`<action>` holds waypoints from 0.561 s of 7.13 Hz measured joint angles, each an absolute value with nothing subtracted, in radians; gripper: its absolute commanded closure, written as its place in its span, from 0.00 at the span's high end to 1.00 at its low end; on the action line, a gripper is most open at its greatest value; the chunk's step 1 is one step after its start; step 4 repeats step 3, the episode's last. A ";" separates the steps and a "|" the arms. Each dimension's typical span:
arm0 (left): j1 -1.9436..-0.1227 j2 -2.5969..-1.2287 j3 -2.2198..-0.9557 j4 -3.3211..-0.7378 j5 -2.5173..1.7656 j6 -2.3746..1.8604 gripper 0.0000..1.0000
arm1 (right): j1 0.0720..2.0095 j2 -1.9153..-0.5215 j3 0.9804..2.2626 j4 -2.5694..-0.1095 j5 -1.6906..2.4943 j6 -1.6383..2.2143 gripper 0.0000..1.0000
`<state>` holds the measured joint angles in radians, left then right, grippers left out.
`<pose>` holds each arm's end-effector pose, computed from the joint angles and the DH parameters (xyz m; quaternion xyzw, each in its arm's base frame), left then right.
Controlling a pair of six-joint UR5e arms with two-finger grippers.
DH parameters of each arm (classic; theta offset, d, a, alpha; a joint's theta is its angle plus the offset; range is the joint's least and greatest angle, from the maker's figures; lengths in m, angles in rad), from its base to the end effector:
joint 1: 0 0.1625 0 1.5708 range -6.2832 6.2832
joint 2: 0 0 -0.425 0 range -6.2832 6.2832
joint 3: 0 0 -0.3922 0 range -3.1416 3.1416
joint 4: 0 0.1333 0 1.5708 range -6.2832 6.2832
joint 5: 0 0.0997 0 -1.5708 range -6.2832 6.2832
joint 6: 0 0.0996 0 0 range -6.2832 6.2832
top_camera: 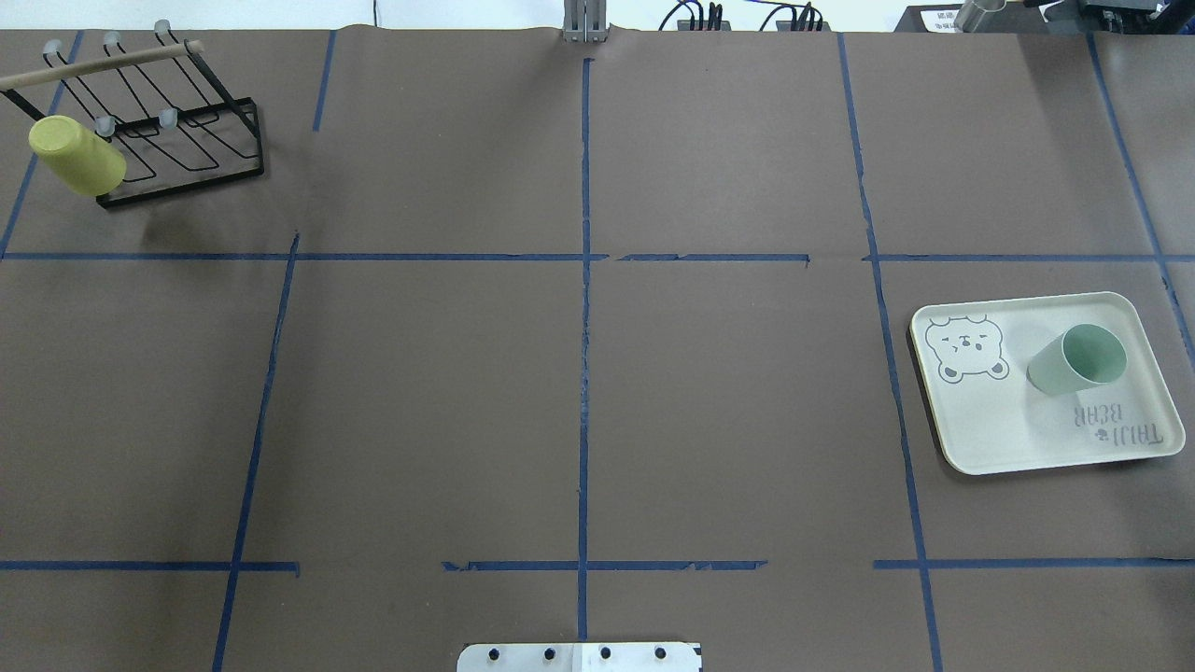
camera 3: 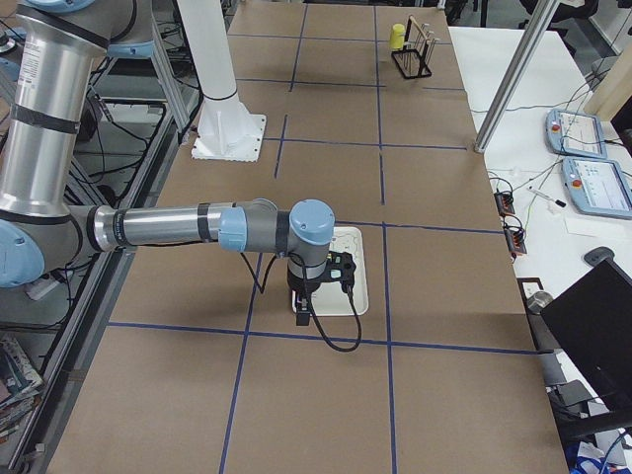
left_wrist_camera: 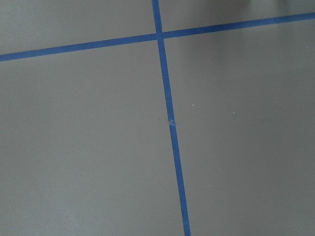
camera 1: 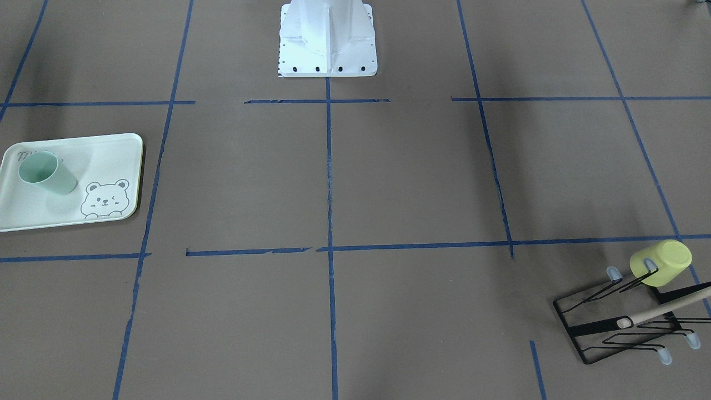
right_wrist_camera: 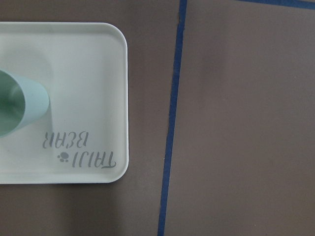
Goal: Left arm grabs green cup and hands to right arm on tray
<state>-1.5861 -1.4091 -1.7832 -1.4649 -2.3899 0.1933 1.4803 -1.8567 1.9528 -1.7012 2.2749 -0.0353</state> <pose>-0.0669 -0.4181 0.6355 0.0163 0.3985 0.0706 0.9143 0.0353 -0.3723 0.6119 -0.0256 -0.3442 -0.0531 0.9370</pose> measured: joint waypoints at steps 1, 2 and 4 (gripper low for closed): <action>-1.586 -1.410 -1.781 -1.465 -2.390 0.193 1.00 | 1.480 -1.856 1.953 -1.701 2.275 -0.035 1.00; -1.586 -1.410 -1.779 -1.465 -2.390 0.193 1.00 | 1.480 -1.855 1.953 -1.701 2.275 -0.035 1.00; -1.586 -1.410 -1.778 -1.465 -2.390 0.194 1.00 | 1.480 -1.855 1.953 -1.701 2.275 -0.035 1.00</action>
